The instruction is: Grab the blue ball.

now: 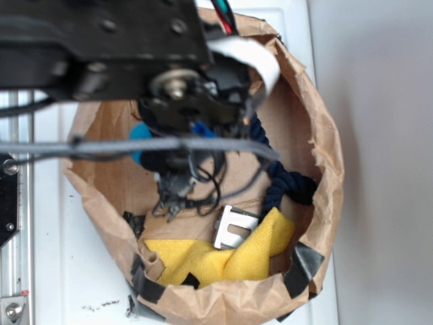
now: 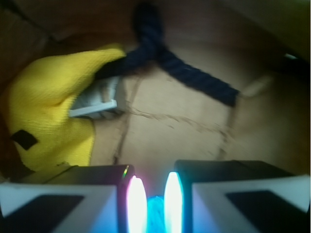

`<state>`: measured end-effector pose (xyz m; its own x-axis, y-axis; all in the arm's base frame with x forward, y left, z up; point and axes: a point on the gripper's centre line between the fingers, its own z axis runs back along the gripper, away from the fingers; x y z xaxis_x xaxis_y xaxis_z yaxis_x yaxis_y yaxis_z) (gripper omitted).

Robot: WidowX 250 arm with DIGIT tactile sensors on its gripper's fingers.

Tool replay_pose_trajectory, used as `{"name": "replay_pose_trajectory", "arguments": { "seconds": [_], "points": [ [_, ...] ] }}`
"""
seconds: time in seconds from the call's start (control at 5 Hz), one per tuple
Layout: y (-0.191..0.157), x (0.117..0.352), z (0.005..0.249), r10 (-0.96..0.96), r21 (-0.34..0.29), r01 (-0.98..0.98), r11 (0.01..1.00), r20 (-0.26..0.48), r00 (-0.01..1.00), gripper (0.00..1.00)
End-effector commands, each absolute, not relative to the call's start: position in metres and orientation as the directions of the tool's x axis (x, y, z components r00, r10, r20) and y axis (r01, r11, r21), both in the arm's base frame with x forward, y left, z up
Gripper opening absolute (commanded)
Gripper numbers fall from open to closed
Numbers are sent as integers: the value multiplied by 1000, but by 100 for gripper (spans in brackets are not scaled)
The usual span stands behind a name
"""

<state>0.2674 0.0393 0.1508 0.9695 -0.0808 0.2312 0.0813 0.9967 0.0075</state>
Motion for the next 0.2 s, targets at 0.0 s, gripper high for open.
{"name": "replay_pose_trajectory", "arguments": {
  "seconds": [0.0],
  "points": [
    [40,283,193,-34,74,12,997,306,951,0]
  ]
}}
